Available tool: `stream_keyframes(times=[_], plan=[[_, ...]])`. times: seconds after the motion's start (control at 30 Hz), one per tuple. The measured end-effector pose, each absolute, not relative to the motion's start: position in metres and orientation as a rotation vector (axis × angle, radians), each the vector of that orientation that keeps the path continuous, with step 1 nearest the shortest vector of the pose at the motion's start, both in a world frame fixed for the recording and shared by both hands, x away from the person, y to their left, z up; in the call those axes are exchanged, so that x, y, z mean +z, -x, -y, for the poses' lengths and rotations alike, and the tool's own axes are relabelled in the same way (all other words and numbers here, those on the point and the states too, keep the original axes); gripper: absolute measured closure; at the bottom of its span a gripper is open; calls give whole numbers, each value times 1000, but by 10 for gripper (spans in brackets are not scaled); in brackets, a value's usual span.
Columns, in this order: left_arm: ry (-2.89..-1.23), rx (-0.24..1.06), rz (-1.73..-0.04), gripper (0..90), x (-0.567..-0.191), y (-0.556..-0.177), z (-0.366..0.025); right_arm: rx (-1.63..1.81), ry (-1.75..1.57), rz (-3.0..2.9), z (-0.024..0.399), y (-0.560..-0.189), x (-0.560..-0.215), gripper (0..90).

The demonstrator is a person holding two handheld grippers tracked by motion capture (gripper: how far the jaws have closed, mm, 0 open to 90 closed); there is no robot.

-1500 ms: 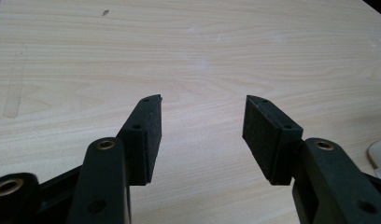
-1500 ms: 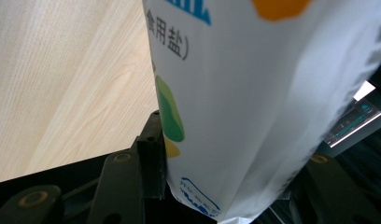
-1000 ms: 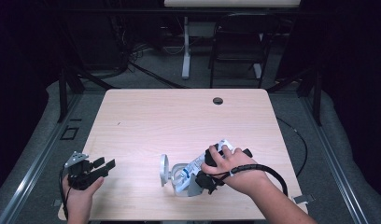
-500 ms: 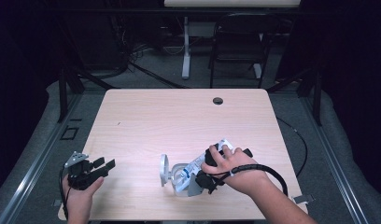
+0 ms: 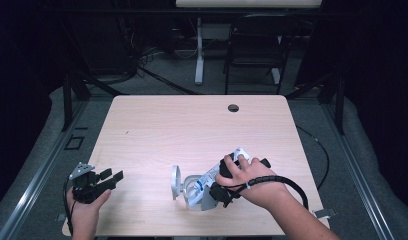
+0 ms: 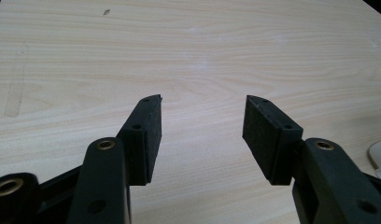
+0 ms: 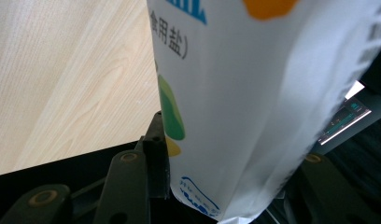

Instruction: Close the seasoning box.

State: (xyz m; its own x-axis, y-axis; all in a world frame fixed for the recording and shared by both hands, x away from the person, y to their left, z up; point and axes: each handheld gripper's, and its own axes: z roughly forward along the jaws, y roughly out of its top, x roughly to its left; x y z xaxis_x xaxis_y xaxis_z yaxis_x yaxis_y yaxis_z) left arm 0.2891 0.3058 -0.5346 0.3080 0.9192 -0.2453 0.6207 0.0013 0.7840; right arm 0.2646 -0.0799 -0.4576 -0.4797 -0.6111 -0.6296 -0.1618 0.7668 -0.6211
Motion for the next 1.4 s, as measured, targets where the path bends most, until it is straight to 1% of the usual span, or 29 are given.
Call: stream_keyframes(times=[0.47, 0.77, 0.9, 0.93, 1.0, 1.07, 1.1, 1.4], plan=[[-1708, 434, -1402, 478, -534, -289, -306, -614, 581, -2020, 79, -264, -456, 572], [-1707, 434, -1402, 477, -535, -289, -305, -606, 576, -2027, 80, -264, -457, 596], [-1715, 429, -1404, 477, -534, -289, -305, -577, 574, -2042, 82, -265, -458, 608], [-1715, 429, -1404, 477, -534, -289, -305, -501, 554, -2086, 85, -266, -461, 610], [-1715, 431, -1403, 477, -534, -289, -305, -596, 572, -2048, 82, -265, -457, 613], [-1715, 431, -1404, 477, -534, -289, -305, -587, 570, -2056, 83, -266, -457, 614], [-1716, 431, -1404, 477, -534, -289, -305, -500, 544, -2097, 87, -268, -461, 618], [-1720, 428, -1405, 477, -535, -289, -305, -399, 462, -2146, 97, -269, -465, 625]])
